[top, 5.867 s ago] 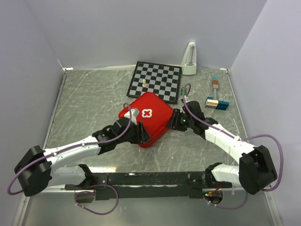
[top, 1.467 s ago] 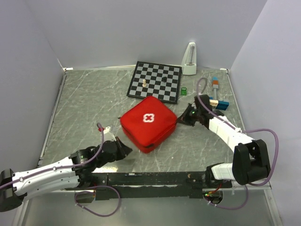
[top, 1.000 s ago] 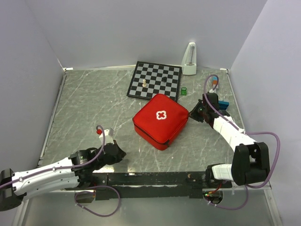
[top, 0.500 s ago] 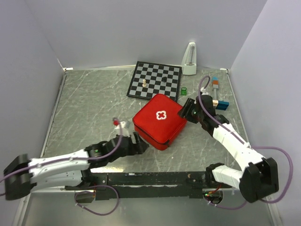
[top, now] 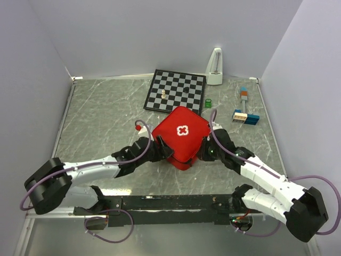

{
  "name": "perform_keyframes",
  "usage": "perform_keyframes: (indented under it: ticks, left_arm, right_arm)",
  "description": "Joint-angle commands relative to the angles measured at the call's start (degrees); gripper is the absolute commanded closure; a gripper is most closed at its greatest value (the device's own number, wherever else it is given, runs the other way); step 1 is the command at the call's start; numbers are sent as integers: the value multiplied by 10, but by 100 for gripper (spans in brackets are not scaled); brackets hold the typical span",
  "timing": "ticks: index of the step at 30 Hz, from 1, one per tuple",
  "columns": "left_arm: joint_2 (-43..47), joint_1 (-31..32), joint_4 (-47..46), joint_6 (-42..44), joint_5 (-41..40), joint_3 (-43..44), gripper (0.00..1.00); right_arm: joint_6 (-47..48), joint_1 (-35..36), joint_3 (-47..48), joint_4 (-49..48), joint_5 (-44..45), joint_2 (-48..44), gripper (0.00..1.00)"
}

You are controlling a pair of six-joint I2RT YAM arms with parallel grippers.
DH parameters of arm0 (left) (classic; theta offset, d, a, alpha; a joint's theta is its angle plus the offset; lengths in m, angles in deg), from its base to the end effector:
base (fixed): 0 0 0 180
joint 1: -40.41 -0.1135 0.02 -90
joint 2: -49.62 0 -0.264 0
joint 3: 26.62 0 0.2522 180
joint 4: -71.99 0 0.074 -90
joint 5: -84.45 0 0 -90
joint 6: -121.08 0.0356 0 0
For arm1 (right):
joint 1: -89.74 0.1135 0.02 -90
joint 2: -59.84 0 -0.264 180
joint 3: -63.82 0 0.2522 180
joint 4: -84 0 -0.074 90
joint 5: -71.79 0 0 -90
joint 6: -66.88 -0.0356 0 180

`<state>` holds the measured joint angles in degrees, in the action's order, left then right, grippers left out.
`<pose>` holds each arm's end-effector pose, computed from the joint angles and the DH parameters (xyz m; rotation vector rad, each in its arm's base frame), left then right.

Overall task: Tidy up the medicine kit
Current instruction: Adjust the medicine box at the center of the board.

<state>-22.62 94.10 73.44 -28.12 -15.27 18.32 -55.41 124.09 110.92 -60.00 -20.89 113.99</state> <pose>0.1583 -0.2053 0.1968 -0.2193 2.2223 -0.9955 0.1607 0.1118 0.2217 -0.0678 2.4081 0.6218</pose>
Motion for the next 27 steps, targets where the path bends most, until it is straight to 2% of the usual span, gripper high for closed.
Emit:
perform_keyframes:
  ticks: [1,7,13,20,24,27]
  left_arm:
    - [-25,-22,-46,24,48,2,39]
    - [-52,-60,-68,36,69,-2,59]
    - [-63,-78,-76,44,83,-5,67]
    - [-55,-99,-74,64,86,-11,67]
    - [-16,-105,-56,63,78,-22,65]
    - [29,-105,-53,62,88,-34,50]
  right_arm:
    - [2,22,-20,-28,-6,8,79]
    - [-15,78,-14,-48,-2,37,85]
    - [-23,136,16,-43,26,53,89]
    - [-1,233,49,-46,100,40,86]
    - [-11,238,59,2,158,15,84]
    - [-18,236,64,57,222,11,84]
